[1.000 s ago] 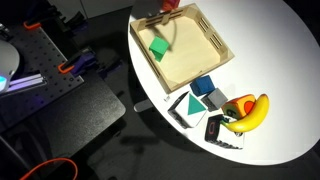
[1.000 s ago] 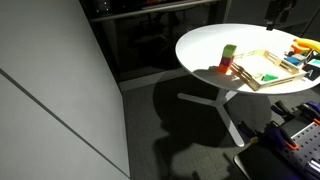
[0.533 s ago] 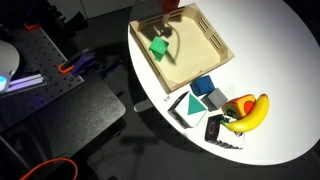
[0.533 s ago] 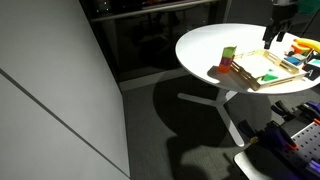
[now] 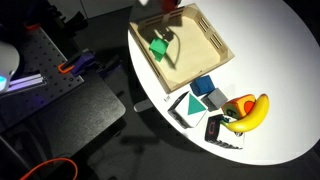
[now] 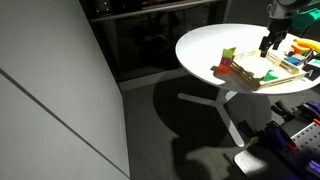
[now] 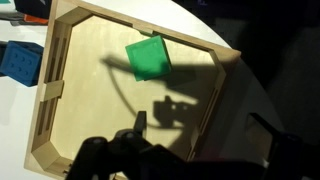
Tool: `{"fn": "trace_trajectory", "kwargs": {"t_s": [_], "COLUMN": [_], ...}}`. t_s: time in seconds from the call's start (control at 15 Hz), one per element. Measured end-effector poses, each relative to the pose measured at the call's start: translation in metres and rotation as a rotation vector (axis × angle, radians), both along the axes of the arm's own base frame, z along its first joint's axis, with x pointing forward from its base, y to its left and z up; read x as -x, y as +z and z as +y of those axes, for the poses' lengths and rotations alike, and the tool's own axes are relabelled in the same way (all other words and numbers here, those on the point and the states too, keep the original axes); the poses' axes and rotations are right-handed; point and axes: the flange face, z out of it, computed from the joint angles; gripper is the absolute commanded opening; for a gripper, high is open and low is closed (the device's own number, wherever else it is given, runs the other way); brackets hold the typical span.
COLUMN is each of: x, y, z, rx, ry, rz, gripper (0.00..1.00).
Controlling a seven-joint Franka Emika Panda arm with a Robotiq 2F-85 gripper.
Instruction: Remove the green block from the wooden tray and stack it on top of the light green block
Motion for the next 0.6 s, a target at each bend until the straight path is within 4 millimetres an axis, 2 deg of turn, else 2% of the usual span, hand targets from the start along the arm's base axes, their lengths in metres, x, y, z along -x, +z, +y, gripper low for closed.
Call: {"fn": "trace_trajectory", "kwargs": {"t_s": [0.33, 0.6], "x": [0.0, 0.003], "y": [-0.001, -0.015], "z": [0.0, -0.005], "rx": [0.0, -0.002], "ry": [0.0, -0.01], "rz": [0.001, 0.025], "gripper": [1.0, 1.0]}}
